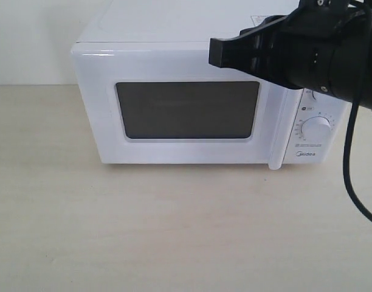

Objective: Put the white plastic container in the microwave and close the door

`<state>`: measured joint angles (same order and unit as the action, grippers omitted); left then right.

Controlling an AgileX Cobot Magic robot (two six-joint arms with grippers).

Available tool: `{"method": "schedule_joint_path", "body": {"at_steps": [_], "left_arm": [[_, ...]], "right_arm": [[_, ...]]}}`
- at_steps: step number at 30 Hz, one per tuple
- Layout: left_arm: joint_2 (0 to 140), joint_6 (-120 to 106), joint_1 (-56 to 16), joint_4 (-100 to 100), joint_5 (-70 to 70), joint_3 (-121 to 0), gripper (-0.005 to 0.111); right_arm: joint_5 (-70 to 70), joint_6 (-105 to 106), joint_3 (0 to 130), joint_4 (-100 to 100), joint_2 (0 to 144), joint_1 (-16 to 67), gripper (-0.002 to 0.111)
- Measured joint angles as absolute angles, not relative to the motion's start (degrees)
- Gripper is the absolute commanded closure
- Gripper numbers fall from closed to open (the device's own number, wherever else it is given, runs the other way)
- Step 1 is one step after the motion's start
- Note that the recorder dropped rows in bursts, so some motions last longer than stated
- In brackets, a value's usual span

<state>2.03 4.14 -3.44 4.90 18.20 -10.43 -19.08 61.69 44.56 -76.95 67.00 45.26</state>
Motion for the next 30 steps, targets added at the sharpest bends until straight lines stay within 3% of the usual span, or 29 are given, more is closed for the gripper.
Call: {"method": "schedule_joint_path", "body": {"at_steps": [17,30], "left_arm": [[0.1,10.3,0.4,3.9,7.3,-0.3,0.102],[0.1,10.4,2.0,3.9,18.7,-0.1,0.102]], "right_arm": [[-19.1,61.4,44.6,-76.9,67.0,45.3,0.108],[-19.1,61.4,44.6,-76.9,67.0,45.3,0.108]]}}
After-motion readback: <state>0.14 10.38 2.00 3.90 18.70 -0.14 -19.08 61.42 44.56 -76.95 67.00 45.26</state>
